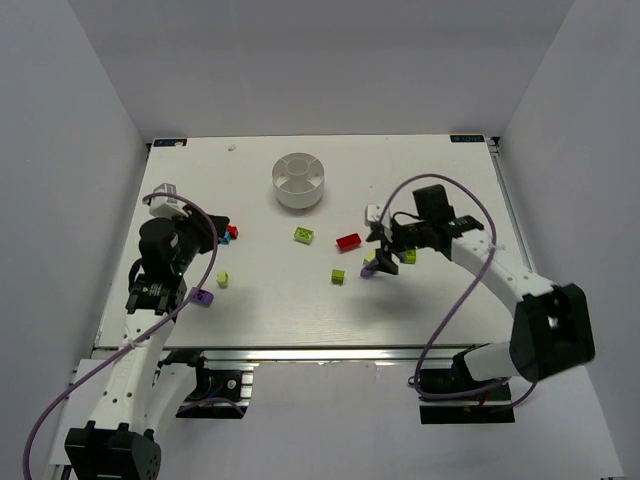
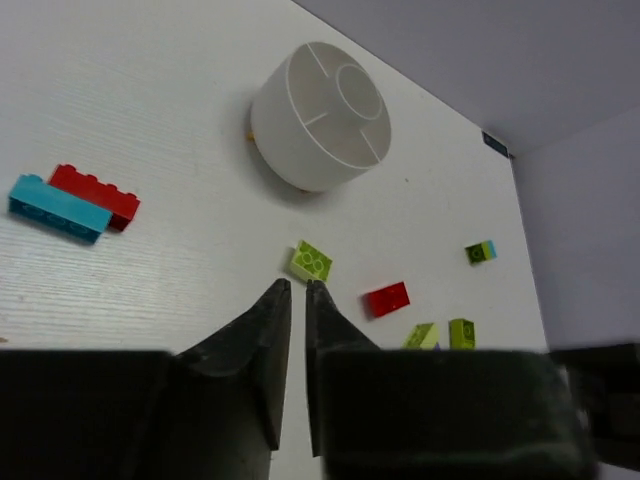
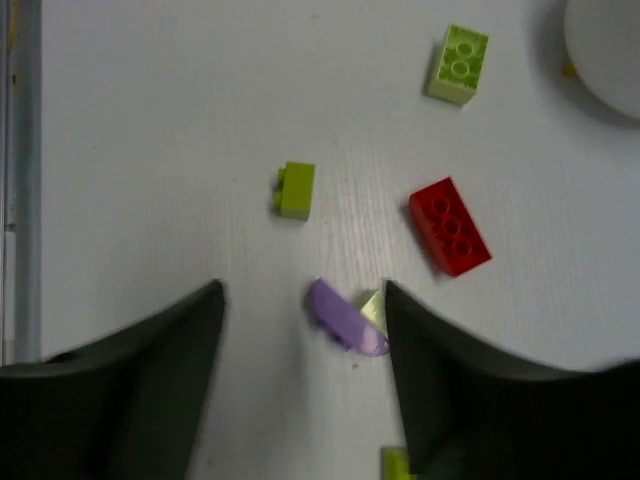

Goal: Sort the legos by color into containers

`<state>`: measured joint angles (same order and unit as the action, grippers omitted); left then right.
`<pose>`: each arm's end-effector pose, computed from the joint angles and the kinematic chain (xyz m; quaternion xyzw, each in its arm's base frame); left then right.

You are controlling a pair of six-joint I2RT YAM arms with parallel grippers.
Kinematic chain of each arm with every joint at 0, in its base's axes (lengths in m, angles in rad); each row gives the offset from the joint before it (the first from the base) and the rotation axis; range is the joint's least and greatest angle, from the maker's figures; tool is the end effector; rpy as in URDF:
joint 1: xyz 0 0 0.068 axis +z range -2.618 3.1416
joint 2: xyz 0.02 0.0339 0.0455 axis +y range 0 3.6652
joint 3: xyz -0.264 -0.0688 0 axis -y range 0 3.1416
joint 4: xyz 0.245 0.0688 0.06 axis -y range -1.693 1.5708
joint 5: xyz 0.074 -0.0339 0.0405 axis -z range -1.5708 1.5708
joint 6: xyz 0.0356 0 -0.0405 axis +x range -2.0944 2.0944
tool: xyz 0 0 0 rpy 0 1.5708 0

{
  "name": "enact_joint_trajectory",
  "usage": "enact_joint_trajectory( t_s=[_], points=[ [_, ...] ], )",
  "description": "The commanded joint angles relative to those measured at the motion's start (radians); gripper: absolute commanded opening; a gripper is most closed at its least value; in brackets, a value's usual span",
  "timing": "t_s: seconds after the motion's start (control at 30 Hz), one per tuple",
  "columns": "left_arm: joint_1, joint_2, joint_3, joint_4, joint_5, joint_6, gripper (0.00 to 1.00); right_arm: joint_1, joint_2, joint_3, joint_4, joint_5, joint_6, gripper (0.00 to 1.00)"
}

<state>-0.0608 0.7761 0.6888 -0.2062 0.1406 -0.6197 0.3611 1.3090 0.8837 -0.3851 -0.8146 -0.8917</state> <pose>0.1848 -0.0162 0.3052 -0.1807 0.7814 -0.2516 0.5417 0.2410 0.1187 0.2508 -0.6189 0.6046 0.2656 0.4253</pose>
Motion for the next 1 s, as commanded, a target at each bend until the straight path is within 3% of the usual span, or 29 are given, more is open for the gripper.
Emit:
enact_joint_trajectory(
  t_s=[0.0, 0.13, 0.23, 0.5, 0.97],
  points=[
    [0.001, -0.018, -0.034, 0.039, 0.131, -0.023, 0.34, 0.052, 0.143, 0.188, -0.047, 0.002, -0.009, 0.85],
    [0.001, -0.017, -0.07, 0.045, 0.189, -0.049, 0.75, 0.071, 0.225, 0.257, -0.095, 0.017, -0.13, 0.89],
    [0.001, -0.023, -0.098, 0.059, 0.223, -0.07, 0.83, 0.079, 0.285, 0.28, -0.057, 0.041, -0.17, 0.89],
    [0.001, -0.055, -0.13, 0.06, 0.226, -0.097, 0.84, 0.093, 0.47, 0.399, -0.077, 0.152, -0.268, 0.82],
    [0.001, -0.023, -0.117, 0.05, 0.212, -0.086, 0.84, 0.093, 0.616, 0.454, -0.034, 0.27, -0.331, 0.78]
  ],
)
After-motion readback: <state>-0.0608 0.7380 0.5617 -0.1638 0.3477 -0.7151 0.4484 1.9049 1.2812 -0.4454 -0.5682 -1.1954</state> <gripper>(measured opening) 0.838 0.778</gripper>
